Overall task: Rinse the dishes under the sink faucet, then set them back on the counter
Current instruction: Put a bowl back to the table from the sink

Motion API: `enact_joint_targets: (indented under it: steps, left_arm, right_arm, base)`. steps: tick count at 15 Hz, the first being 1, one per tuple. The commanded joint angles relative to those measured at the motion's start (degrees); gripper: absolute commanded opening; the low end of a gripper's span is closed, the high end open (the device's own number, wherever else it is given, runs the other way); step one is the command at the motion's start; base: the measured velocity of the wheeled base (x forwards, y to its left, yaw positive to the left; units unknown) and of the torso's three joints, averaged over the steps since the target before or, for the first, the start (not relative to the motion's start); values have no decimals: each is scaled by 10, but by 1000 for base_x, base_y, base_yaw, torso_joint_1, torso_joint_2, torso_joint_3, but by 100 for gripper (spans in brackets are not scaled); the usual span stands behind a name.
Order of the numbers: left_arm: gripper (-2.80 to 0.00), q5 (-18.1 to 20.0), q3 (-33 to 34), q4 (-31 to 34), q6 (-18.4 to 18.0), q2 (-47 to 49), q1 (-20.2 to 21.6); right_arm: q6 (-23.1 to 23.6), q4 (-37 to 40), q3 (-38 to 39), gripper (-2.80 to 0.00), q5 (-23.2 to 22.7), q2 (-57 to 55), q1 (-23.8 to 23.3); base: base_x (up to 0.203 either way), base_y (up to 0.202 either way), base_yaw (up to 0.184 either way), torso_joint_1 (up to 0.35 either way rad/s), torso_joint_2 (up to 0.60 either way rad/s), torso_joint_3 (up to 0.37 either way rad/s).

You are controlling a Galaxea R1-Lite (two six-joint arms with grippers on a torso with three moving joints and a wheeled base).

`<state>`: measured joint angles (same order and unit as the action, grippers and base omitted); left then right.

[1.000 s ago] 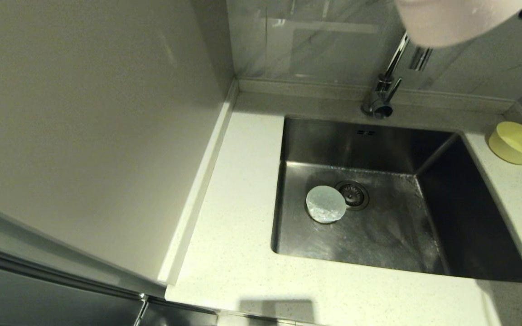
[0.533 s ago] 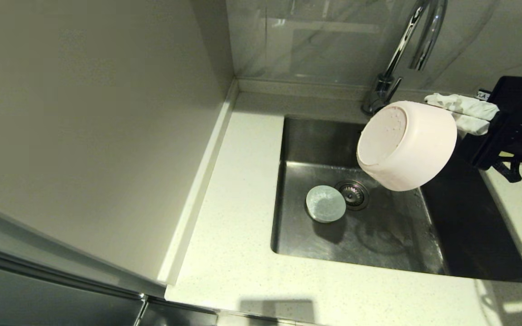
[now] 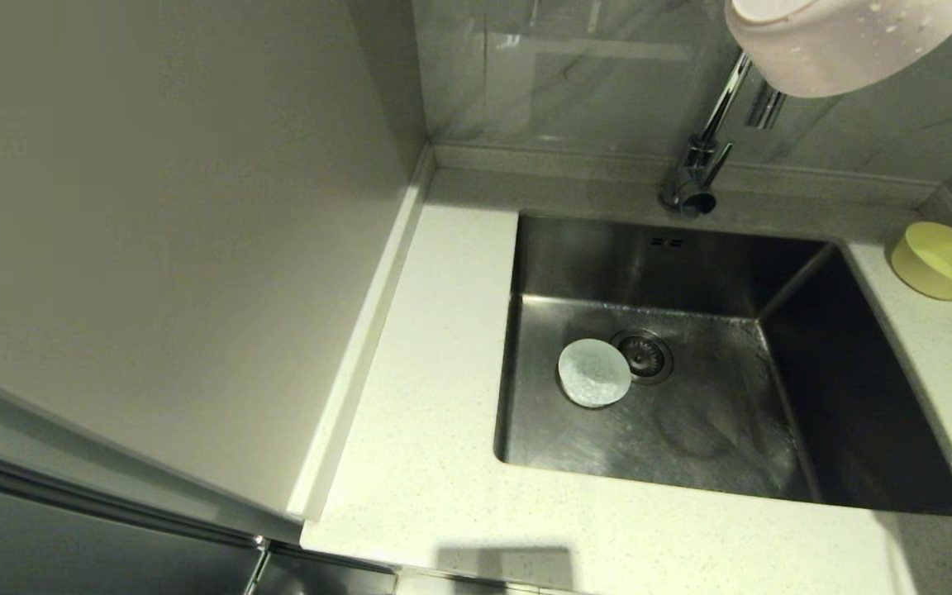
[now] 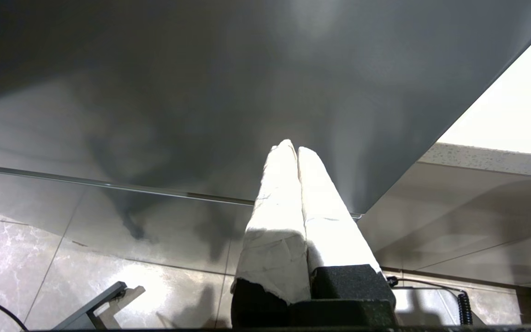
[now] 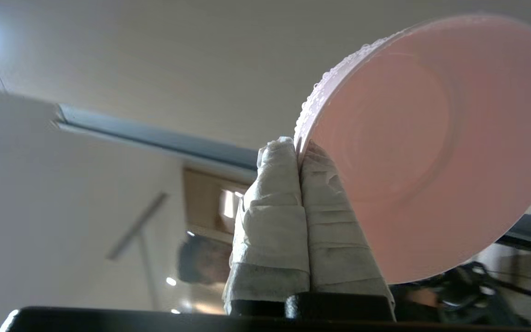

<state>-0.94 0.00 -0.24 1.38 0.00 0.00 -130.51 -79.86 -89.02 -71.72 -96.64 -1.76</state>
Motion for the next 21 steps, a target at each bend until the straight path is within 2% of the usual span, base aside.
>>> enact_joint_targets:
  steps: [1, 3, 5, 7, 10, 11, 12, 13, 14, 16, 17, 18, 21]
  left_arm:
    - [-280, 0, 0, 0, 0, -1, 0]
    - [-280, 0, 0, 0, 0, -1, 0]
    - [-280, 0, 0, 0, 0, -1, 0]
    - [-280, 0, 0, 0, 0, -1, 0]
    - [-280, 0, 0, 0, 0, -1, 0]
    - [-280, 0, 0, 0, 0, -1, 0]
    - [-280, 0, 0, 0, 0, -1, 0]
    - [-280, 0, 0, 0, 0, -1, 0]
    - [-280, 0, 0, 0, 0, -1, 0]
    - [-280, 0, 0, 0, 0, -1, 0]
    - [-280, 0, 0, 0, 0, -1, 0]
    - [-280, 0, 0, 0, 0, -1, 0]
    - [-280, 0, 0, 0, 0, -1, 0]
  right_arm:
    - [17, -16, 62, -280, -19, 16, -1]
    - [51, -34, 208, -280, -43, 38, -5]
    - [69, -30, 288, -280, -58, 57, -6]
    - [92, -8, 274, -280, -86, 86, -8]
    - [185, 25, 180, -280, -145, 169, -29]
    - [184, 50, 156, -280, -152, 171, -36]
    - [164, 97, 118, -280, -154, 167, -37]
    - [132, 185, 51, -280, -143, 160, -32]
    - [103, 316, -22, -280, -119, 147, -17]
    - [69, 603, -107, -280, -83, 119, 12]
    - [66, 708, -120, -280, -69, 106, 23]
    - [77, 766, -109, -280, -60, 99, 28]
    - [98, 876, -32, -280, -63, 93, 22]
  base:
    - [0, 0, 0, 0, 0, 0]
    - [0, 0, 0, 0, 0, 0]
    - [0, 0, 0, 0, 0, 0]
    - [0, 0, 0, 0, 0, 0]
    - [0, 0, 0, 0, 0, 0]
    - [0, 0, 0, 0, 0, 0]
    - [0, 0, 0, 0, 0, 0]
    - [0, 0, 0, 0, 0, 0]
    - [0, 0, 0, 0, 0, 0]
    - [0, 0, 0, 0, 0, 0]
    - [0, 0, 0, 0, 0, 0]
    - [0, 0, 0, 0, 0, 0]
    - [0, 0, 0, 0, 0, 0]
